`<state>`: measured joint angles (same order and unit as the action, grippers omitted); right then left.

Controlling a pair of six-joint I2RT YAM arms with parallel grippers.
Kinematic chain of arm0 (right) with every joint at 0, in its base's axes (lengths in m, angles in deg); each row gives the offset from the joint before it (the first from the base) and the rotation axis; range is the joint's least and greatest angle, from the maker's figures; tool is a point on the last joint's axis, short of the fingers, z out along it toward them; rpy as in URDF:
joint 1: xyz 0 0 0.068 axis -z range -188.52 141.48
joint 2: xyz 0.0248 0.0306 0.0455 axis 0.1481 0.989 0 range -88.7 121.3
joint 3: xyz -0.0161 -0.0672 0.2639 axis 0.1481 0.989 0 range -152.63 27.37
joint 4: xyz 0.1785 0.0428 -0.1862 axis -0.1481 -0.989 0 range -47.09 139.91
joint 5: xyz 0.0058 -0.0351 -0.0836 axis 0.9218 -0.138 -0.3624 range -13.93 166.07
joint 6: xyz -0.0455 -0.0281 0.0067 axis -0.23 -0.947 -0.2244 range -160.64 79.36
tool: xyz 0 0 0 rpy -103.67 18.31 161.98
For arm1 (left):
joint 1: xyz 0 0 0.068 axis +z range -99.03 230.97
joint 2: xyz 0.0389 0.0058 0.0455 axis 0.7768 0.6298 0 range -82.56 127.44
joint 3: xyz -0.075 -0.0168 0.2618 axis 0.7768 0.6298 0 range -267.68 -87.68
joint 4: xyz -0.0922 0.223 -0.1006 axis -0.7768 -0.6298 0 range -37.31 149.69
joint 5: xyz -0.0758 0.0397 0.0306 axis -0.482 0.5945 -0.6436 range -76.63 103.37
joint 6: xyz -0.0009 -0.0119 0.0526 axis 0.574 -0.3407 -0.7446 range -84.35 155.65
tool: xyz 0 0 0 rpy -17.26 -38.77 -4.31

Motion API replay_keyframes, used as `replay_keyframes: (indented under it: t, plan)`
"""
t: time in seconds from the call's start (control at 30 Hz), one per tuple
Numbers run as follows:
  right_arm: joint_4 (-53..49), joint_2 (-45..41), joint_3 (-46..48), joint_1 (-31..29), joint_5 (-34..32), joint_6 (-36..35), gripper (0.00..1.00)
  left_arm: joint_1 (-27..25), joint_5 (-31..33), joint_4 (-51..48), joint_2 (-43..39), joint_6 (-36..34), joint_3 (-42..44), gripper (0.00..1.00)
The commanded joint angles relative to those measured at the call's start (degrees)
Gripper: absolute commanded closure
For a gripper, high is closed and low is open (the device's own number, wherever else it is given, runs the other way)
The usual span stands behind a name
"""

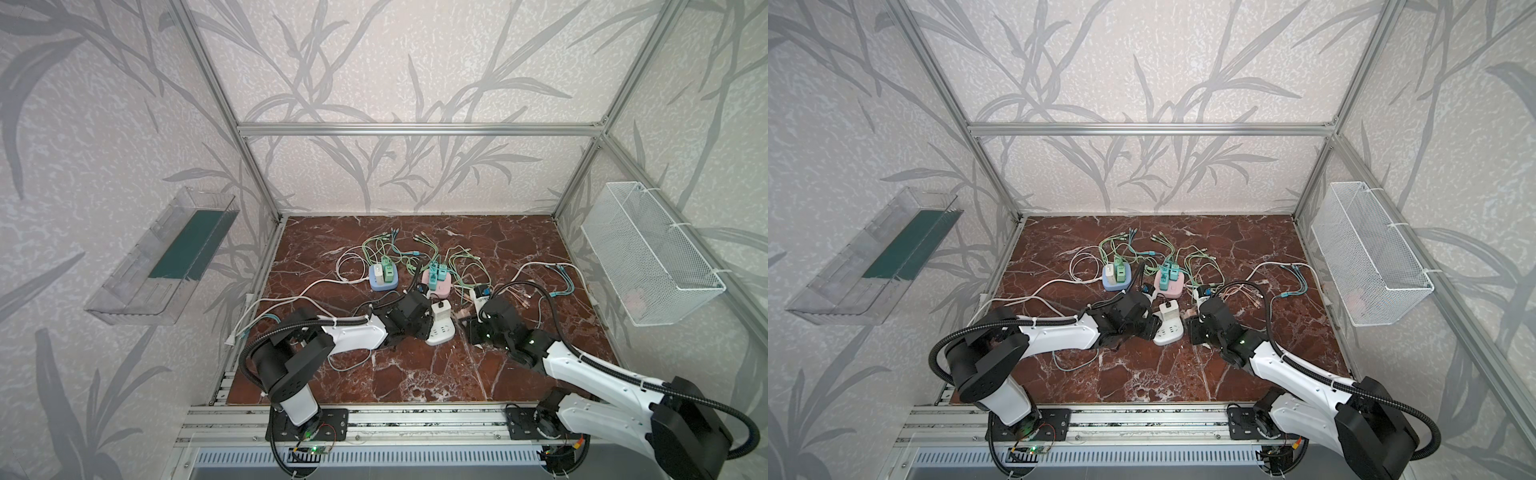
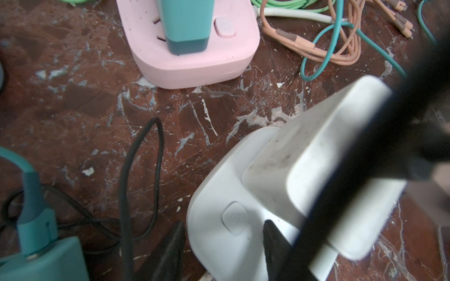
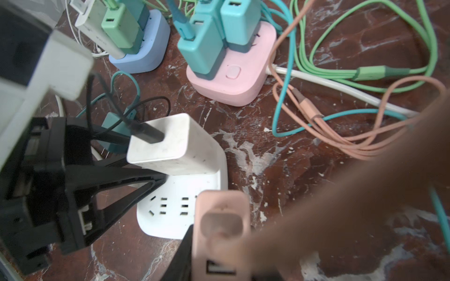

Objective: Pull the plug off the socket
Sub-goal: 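Pull the pink charger out with the right gripper while the left steadies the strip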

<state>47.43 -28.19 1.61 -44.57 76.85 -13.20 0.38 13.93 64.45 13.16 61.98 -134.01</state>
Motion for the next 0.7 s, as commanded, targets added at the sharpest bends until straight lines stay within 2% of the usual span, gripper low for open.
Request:
replay_keyframes:
  t: [0.0,0.27,0.67]
  plan:
    - [-0.82,-1.23,2.03,3.85,7.13,0.74,0.89,-0.64,1.27,-2.02,-1.45,-1.18,1.93,0.48]
    - [-0.05,0.73,3.79,9.80,15.90,1.23,0.88,-2.05,3.20,1.81,-3.83,-2.33,3.69,0.46]
    - [0.77,4.00,5.10,13.94,19.66,2.87,0.88,-2.89,4.65,5.81,-6.90,-3.67,6.37,0.43]
